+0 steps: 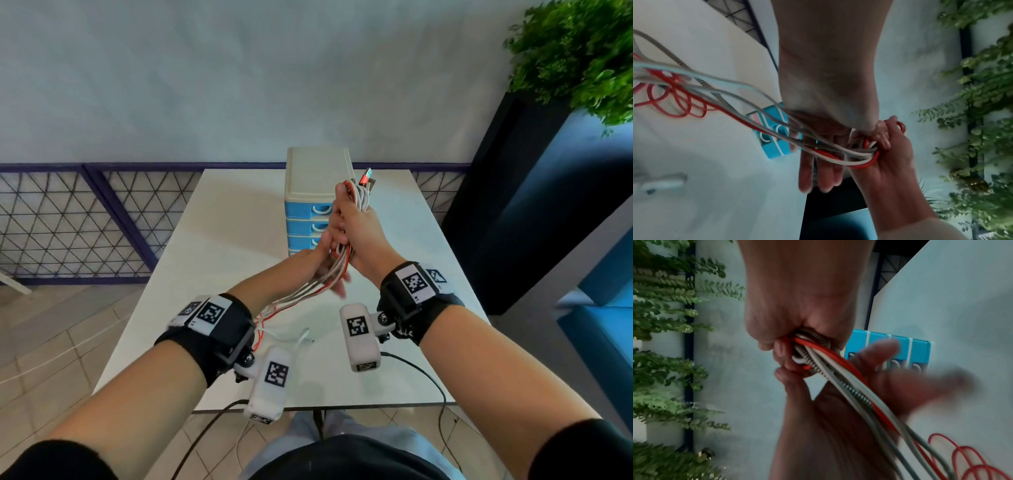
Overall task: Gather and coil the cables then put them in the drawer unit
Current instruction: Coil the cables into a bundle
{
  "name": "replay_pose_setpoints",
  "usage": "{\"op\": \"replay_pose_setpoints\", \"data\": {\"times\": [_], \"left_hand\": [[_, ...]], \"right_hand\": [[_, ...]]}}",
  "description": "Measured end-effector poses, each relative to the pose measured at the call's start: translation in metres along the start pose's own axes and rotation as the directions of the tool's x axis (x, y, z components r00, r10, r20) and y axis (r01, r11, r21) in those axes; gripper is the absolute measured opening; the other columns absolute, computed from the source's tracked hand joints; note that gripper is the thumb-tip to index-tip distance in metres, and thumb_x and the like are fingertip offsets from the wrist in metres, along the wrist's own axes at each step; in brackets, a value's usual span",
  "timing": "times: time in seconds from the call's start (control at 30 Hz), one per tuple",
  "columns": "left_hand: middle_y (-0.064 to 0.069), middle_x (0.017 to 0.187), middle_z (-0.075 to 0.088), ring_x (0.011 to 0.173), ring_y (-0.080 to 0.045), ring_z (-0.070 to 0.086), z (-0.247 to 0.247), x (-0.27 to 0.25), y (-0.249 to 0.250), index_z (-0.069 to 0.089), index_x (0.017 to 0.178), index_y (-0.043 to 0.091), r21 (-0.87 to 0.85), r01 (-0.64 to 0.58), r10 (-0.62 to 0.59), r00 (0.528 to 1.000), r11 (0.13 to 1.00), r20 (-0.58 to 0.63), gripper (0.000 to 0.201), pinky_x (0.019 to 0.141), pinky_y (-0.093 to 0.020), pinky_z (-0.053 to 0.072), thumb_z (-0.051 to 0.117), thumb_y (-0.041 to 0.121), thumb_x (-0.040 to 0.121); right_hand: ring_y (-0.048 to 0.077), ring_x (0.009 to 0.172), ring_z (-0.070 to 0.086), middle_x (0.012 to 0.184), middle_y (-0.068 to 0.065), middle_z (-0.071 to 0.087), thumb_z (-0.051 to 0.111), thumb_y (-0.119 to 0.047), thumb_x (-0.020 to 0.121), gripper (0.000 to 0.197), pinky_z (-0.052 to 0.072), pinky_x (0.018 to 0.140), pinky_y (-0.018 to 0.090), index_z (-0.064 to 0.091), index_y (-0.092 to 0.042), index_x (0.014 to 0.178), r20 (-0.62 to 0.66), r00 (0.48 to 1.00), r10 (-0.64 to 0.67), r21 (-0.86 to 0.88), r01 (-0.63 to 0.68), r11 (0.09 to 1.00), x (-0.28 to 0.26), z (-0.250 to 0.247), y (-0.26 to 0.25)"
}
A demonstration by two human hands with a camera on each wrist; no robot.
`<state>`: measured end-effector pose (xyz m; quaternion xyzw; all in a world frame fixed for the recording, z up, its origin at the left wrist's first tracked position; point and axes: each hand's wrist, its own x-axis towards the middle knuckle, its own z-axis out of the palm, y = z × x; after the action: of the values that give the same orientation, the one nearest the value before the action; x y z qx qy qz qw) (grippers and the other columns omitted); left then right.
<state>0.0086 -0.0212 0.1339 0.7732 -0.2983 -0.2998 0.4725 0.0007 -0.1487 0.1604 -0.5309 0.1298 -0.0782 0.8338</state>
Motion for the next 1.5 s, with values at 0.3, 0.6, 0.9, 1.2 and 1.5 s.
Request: {"op": "replay_pose_setpoints", "data": {"times": [0.3,0.6,0.9,1.2,1.5], "left_hand": [[0.005,0.053,0.023,0.045,-0.011,0.022,-0.015,-0.017,-0.027,0.041,0.069,0.017,-0.338,0.220,-0.146,0.962,0.915,0.230,0.051,0.059,-0.018,0.045,0.022,0.057,0.094],[0.003,0.076,0.056,0.072,-0.016,0.046,-0.026,0.000,-0.019,0.060,0.087,0.011,0.293,0.059,0.030,0.957,0.954,-0.290,0.025,0.062,-0.024,0.035,0.041,0.021,0.099],[0.000,0.088,0.058,0.084,-0.016,0.053,-0.023,-0.003,0.011,0.054,0.090,0.011,0.398,-0.121,0.287,0.875,0.910,-0.389,0.005,0.064,-0.012,0.036,0.051,0.009,0.094],[0.009,0.083,0.064,0.079,0.000,0.062,-0.030,-0.003,0.009,0.052,0.090,0.020,0.301,-0.165,0.282,0.871,0.939,-0.403,0.011,0.068,-0.014,0.045,0.055,0.009,0.091],[0.006,0.052,0.039,0.039,-0.007,0.037,-0.048,-0.007,-0.001,0.053,0.103,0.008,-0.519,0.198,-0.275,0.958,0.832,-0.076,0.042,0.041,-0.020,0.039,0.051,0.047,0.088]], "right_hand": [[0.006,0.035,0.025,0.049,-0.007,0.028,0.057,-0.046,0.091,0.038,0.030,0.036,0.020,0.043,-0.019,0.068,-0.108,0.994,0.006,0.171,0.013,0.985,0.012,-0.033,-0.032],[0.013,0.039,0.042,0.054,0.000,0.041,0.057,-0.040,0.093,0.033,0.044,0.046,0.027,0.046,-0.016,0.072,-0.031,0.999,-0.014,-0.242,0.006,0.970,0.011,-0.038,-0.023],[0.017,0.073,0.065,0.084,0.007,0.068,0.048,-0.044,0.096,0.040,0.056,0.068,0.026,0.063,-0.007,0.095,0.286,0.906,0.313,-0.600,-0.085,0.795,-0.004,-0.036,-0.018],[0.020,0.074,0.069,0.080,0.009,0.069,0.050,-0.032,0.095,0.029,0.060,0.072,0.035,0.059,-0.007,0.105,0.455,0.751,0.478,-0.342,-0.348,0.873,-0.013,-0.029,-0.010],[0.012,0.051,0.053,0.062,0.002,0.053,0.056,-0.012,0.096,0.011,0.054,0.055,0.028,0.058,-0.008,0.086,0.321,0.879,0.353,-0.445,-0.189,0.875,0.002,-0.033,0.000]]}}
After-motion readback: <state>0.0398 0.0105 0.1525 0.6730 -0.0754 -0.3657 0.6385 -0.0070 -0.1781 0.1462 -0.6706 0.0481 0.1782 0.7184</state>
